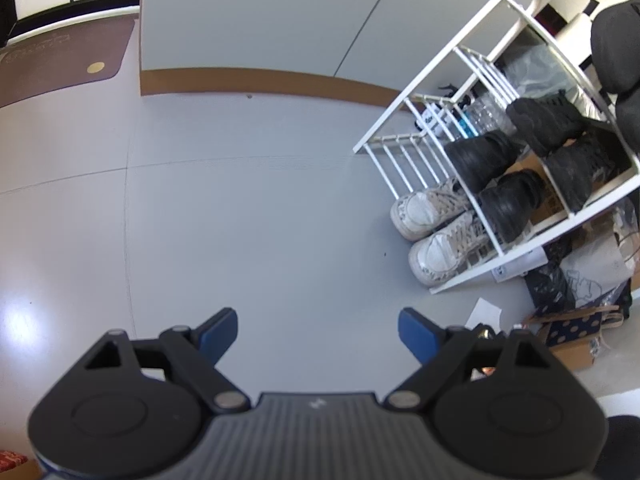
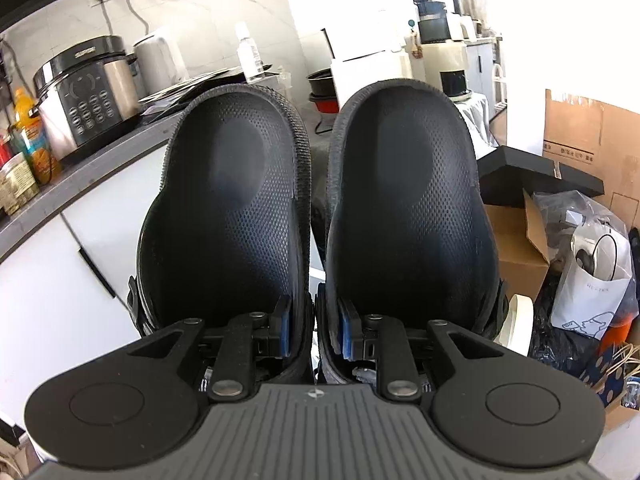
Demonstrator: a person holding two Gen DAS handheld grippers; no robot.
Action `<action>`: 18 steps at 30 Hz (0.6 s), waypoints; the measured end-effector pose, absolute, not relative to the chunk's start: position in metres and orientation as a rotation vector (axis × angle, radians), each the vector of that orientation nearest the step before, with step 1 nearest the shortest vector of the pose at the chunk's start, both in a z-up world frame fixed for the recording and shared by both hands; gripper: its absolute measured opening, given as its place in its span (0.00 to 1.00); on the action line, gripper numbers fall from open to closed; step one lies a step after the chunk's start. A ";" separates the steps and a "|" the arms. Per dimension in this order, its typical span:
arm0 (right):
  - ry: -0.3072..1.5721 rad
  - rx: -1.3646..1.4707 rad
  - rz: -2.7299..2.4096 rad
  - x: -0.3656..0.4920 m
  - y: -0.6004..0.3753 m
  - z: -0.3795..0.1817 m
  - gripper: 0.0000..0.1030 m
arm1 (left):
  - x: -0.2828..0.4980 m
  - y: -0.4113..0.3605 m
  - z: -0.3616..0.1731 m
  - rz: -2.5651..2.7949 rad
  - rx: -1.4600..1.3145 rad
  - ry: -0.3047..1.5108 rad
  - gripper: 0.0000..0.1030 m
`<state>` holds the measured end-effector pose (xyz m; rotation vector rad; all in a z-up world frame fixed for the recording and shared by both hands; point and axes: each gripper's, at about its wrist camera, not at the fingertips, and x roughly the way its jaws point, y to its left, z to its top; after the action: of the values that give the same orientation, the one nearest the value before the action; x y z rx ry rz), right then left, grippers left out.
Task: Organize scattered shoes
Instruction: 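Carry the black clogs with the right gripper up toward the white rack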
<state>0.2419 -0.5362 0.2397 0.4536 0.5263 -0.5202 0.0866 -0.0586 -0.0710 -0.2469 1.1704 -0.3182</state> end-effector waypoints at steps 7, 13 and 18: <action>0.537 0.523 -0.579 0.245 -0.563 0.238 0.25 | 0.086 -0.055 -0.065 -0.330 -0.280 1.161 0.87; 0.580 0.537 -0.621 0.261 -0.577 0.235 0.26 | 0.086 -0.055 -0.067 -0.342 -0.303 1.179 0.87; 0.600 0.533 -0.640 0.274 -0.587 0.228 0.26 | 0.088 -0.056 -0.070 -0.353 -0.323 1.197 0.87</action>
<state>0.2742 -0.5865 0.2275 0.5326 0.6003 -0.6400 0.0879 -0.0559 -0.0702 -0.3232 1.1970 -0.3530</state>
